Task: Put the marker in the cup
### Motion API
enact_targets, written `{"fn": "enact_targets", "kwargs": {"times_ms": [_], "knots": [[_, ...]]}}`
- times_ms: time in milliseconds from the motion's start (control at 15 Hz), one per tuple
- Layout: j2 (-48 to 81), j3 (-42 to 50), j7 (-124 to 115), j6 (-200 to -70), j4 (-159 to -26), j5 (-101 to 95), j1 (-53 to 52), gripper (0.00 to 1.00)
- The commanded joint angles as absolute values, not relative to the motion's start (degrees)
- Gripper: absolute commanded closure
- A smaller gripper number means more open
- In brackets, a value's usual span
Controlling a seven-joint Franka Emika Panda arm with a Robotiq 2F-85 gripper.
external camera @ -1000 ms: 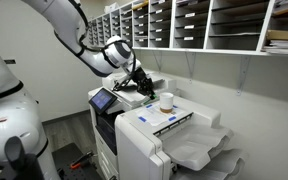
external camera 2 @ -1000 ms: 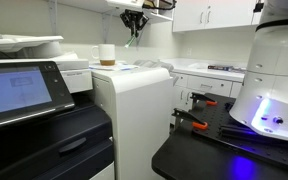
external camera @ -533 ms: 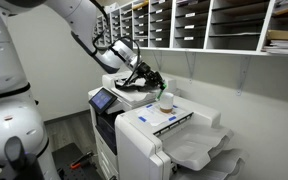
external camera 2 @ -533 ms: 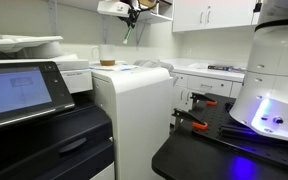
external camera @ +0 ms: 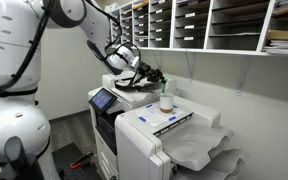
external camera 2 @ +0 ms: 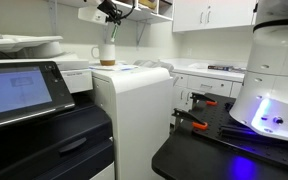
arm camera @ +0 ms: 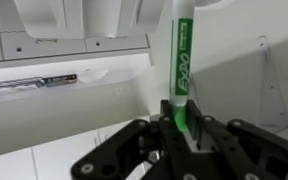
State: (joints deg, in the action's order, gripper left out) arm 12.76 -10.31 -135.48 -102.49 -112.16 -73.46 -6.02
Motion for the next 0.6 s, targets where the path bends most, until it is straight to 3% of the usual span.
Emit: {"fn": "enact_targets", "kwargs": {"times_ms": [0,200,267,533], "knots": [[18.7,-8.4,-136.1,-98.2,-105.0,-75.8,-8.4,0.95],[22.4,-7.4,-135.5,-98.6,-101.5,-76.7,-9.0,0.95],[23.3,-7.2,-135.5,-98.9,-100.8,-76.6,-9.0,0.61],[23.2,-7.2,-134.3,-102.1,-101.5,-75.6,-8.6,0.34]]}}
